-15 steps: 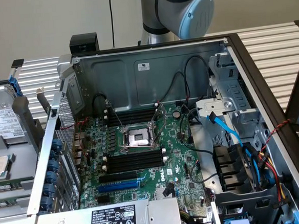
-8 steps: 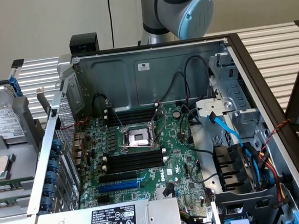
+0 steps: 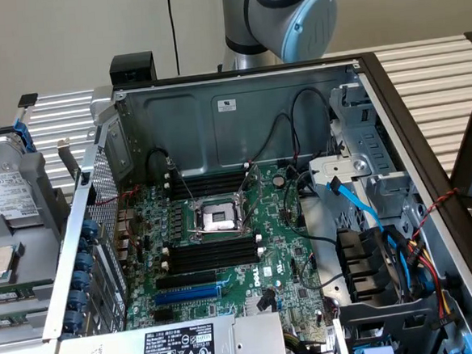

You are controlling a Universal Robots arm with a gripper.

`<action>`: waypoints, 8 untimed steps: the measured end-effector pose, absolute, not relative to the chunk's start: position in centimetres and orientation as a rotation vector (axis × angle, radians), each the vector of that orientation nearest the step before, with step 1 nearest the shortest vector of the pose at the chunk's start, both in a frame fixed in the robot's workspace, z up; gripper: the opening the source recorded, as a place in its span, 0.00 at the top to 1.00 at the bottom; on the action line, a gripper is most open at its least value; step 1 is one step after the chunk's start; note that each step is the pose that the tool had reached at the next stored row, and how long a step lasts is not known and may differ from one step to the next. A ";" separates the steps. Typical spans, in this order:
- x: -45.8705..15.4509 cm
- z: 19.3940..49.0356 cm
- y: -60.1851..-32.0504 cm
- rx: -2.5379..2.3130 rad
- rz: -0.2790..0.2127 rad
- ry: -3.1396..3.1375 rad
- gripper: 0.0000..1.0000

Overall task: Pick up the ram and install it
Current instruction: 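Pick up the ram and move it above insertion slot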

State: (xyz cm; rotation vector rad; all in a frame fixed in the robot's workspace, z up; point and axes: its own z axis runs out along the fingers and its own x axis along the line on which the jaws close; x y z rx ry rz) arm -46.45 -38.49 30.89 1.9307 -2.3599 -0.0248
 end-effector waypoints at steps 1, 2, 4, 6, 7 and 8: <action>-46.5 30.9 -38.6 1.936 -0.024 -2.356 0.64; -46.5 30.8 -38.7 1.943 -0.023 -2.351 0.64; -46.5 30.7 -38.9 1.964 -0.021 -2.334 0.64; -46.5 30.6 -39.0 1.987 -0.016 -2.317 0.64; -46.5 30.6 -39.0 1.999 -0.014 -2.309 0.64; -46.5 30.5 -39.1 2.010 -0.012 -2.300 0.64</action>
